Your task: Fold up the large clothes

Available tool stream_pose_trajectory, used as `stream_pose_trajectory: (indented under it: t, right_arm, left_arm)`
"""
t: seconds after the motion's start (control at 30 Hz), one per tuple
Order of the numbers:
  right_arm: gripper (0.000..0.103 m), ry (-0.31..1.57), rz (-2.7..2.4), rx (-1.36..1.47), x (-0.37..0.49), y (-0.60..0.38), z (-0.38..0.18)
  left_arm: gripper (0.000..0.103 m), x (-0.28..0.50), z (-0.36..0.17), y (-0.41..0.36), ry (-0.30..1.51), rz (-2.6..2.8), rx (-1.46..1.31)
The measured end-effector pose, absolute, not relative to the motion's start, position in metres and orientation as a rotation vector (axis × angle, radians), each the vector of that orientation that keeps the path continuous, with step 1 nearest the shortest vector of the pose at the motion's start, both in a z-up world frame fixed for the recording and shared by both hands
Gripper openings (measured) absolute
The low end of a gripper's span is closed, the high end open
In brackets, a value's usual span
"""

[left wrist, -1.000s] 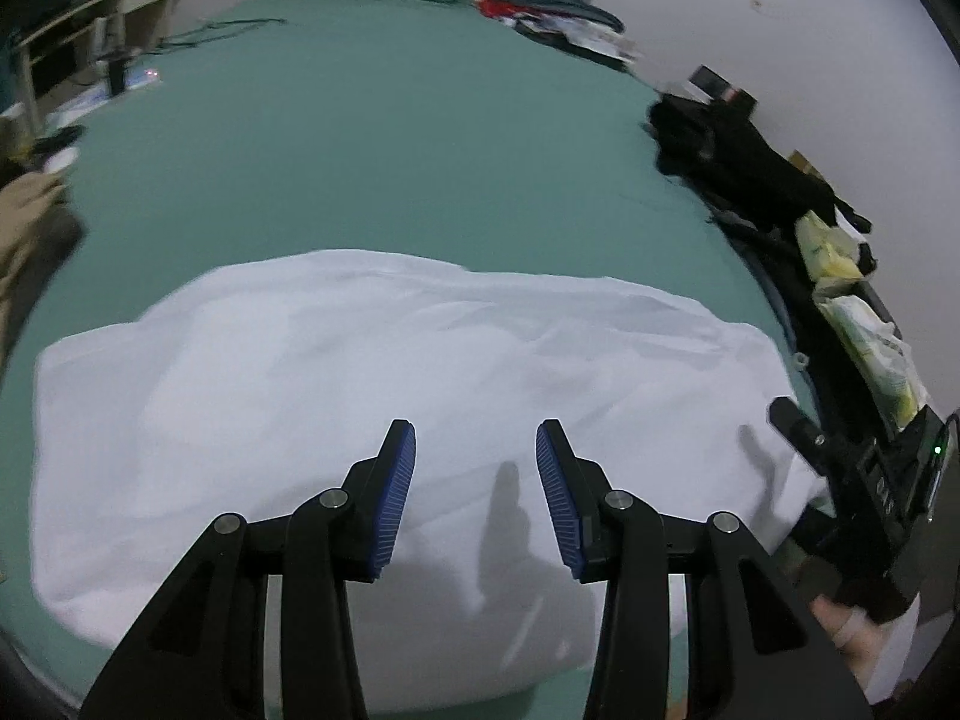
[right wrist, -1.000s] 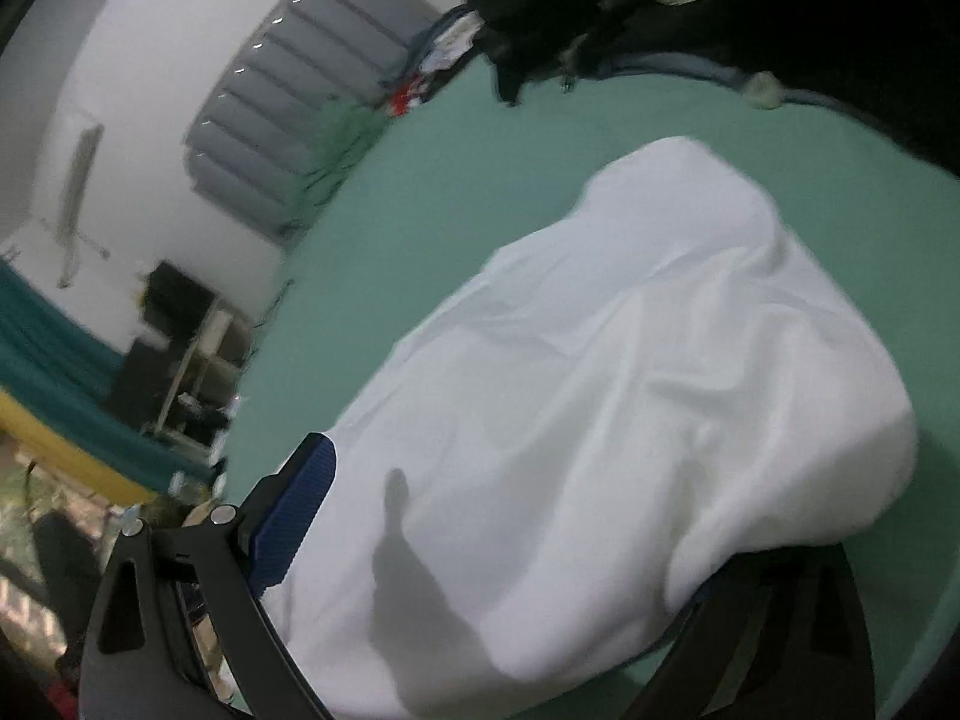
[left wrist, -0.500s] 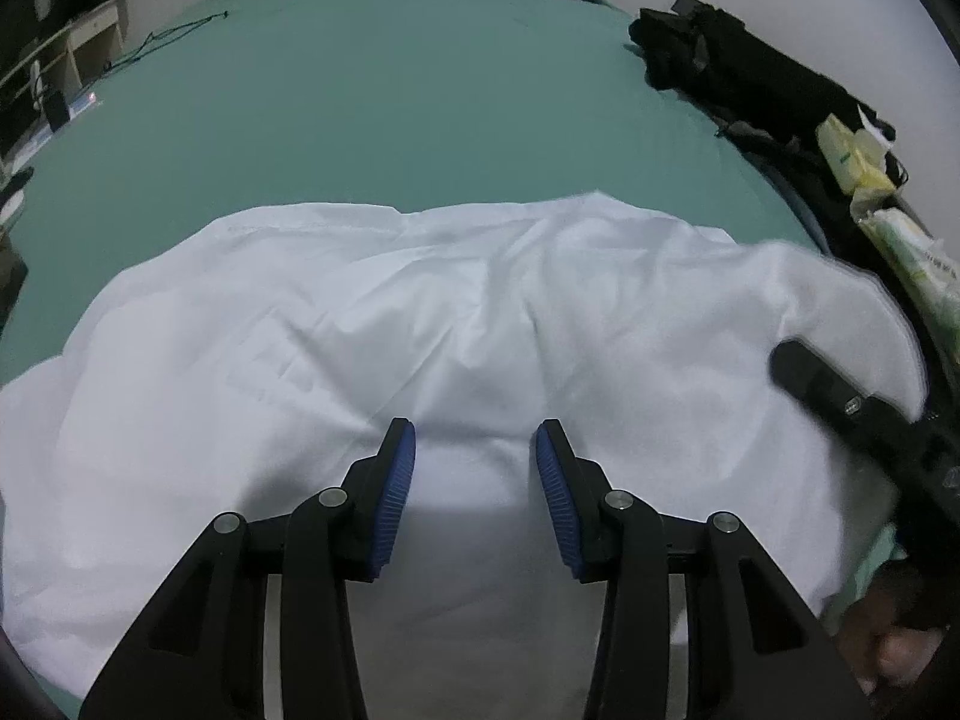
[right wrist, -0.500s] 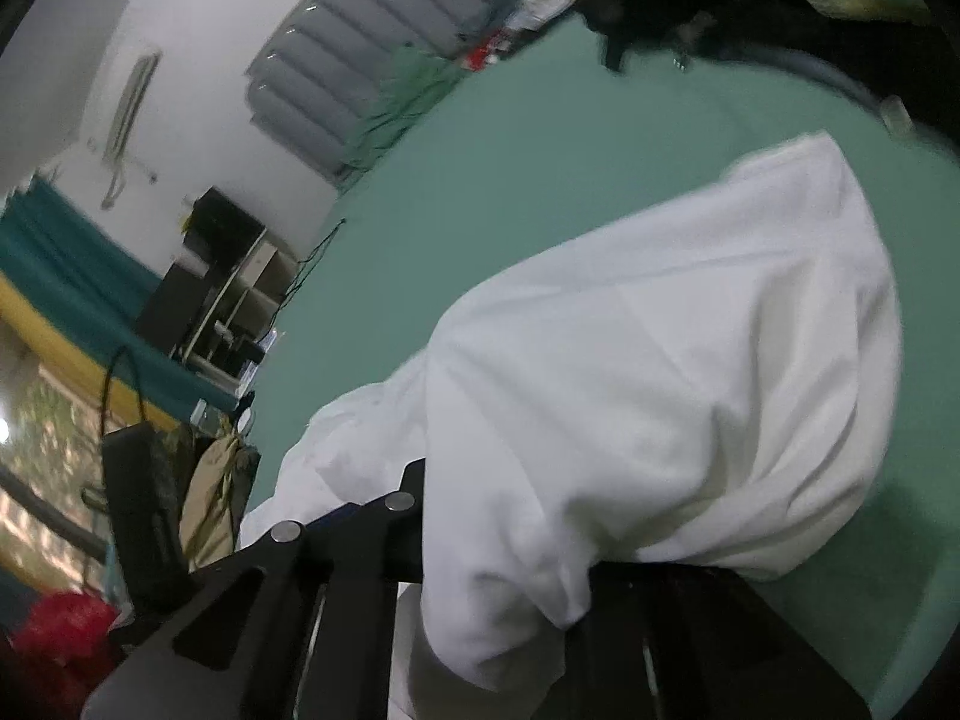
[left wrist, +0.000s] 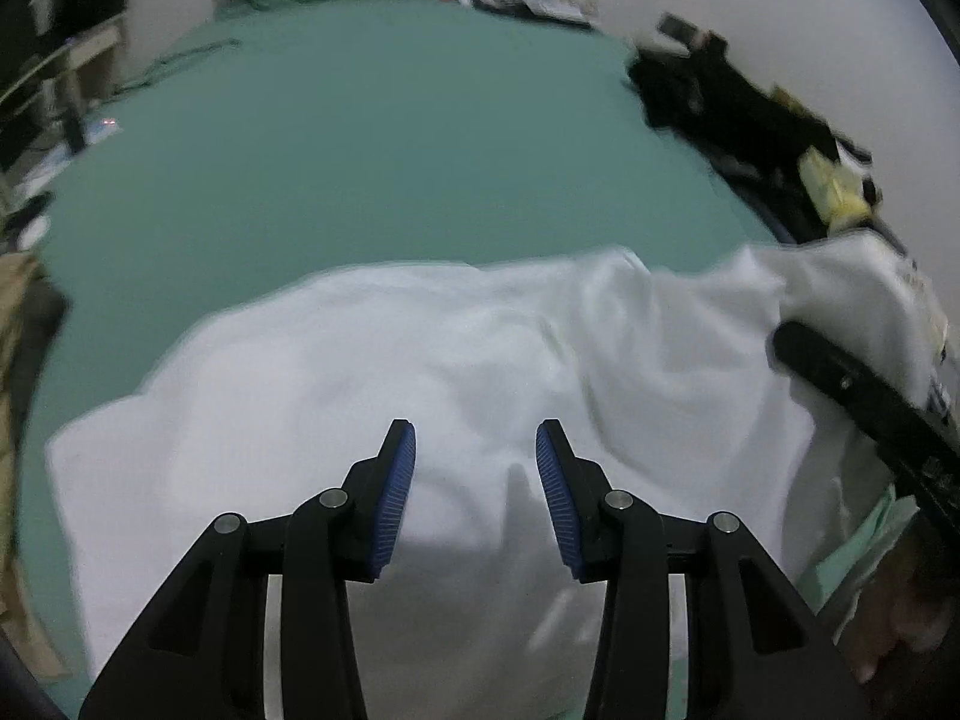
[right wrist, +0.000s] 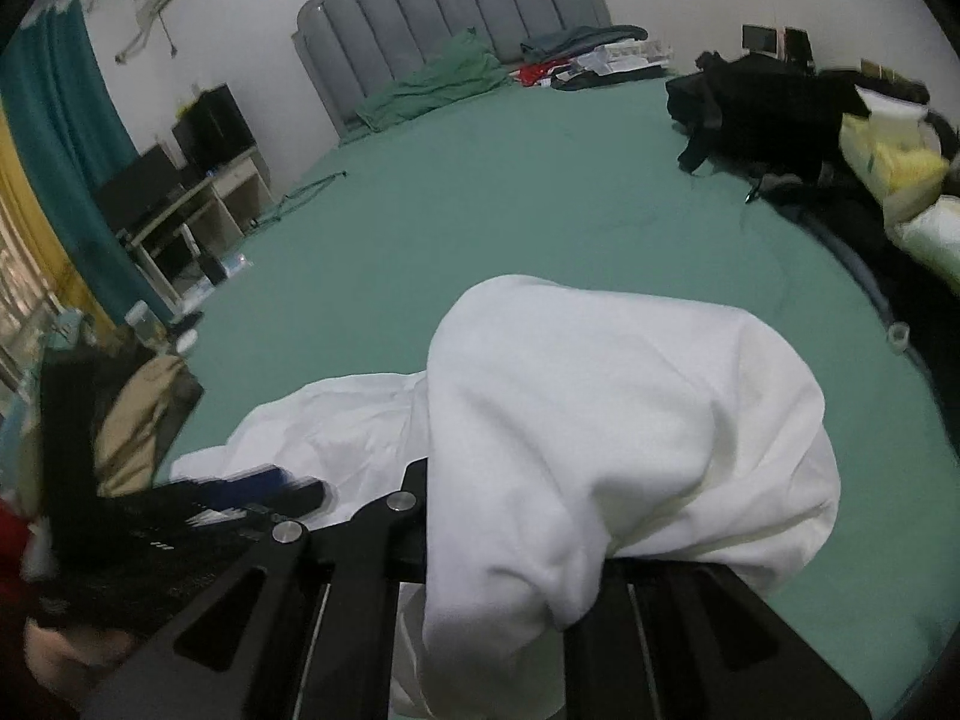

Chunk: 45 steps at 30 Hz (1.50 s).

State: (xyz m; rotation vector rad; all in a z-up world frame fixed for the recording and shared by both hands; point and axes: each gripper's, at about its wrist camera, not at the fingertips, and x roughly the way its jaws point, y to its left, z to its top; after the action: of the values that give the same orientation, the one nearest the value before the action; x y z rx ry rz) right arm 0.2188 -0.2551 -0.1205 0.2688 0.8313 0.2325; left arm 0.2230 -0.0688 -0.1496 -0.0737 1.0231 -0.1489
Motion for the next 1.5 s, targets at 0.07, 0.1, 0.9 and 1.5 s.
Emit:
stream_pose_trajectory:
  t: [0.07,0.1,0.9,1.5]
  right_arm:
    - [0.011,0.837,0.221,0.233,0.219,-0.246,-0.116]
    - [0.011,0.839,0.215,0.210,0.219,-0.240,-0.113]
    - [0.025,1.049,0.448,-0.212,0.218,-0.048,-0.133]
    - [0.071,1.043,0.935,-0.354,0.146,0.023,-0.135]
  left_arm:
    - [0.044,0.216,-0.138,-0.045,0.993,-0.110,-0.096]
    - [0.044,0.211,-0.132,-0.028,0.973,-0.076,-0.113]
    - [0.044,0.150,-0.168,0.159,0.974,0.220,-0.368]
    - [0.044,0.124,-0.154,0.181,0.954,0.226,-0.440]
